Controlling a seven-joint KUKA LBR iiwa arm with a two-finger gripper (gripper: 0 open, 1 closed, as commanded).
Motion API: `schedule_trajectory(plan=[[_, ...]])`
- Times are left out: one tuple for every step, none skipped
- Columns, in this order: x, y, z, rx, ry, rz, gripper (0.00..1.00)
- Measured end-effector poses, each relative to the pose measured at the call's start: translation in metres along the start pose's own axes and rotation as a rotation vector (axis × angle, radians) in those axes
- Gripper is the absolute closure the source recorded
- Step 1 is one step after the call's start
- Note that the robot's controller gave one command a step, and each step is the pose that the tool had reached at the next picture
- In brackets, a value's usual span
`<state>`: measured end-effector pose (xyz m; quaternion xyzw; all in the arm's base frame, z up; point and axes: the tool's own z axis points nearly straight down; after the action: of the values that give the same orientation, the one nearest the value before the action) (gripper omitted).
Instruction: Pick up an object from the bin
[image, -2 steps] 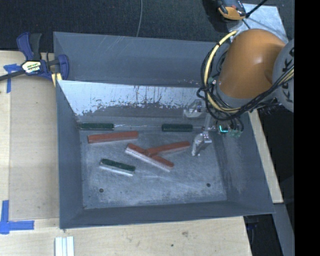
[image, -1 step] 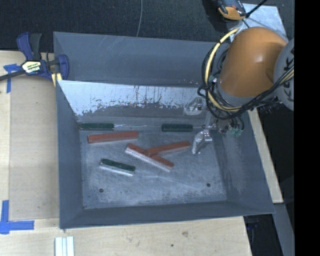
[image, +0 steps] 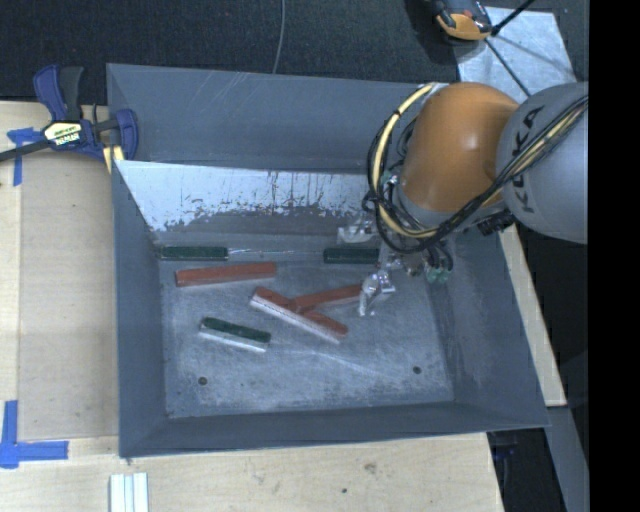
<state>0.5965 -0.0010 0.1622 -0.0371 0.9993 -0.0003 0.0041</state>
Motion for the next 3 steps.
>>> schedule_trajectory(plan=[[-0.010, 0.012, 0.026, -0.001, 0.011, -0.044, 0.00], [-0.023, 0.014, 0.048, -0.001, 0.004, -0.003, 0.00], [-0.024, 0.025, 0.082, 0.009, 0.002, 0.040, 0.00]])
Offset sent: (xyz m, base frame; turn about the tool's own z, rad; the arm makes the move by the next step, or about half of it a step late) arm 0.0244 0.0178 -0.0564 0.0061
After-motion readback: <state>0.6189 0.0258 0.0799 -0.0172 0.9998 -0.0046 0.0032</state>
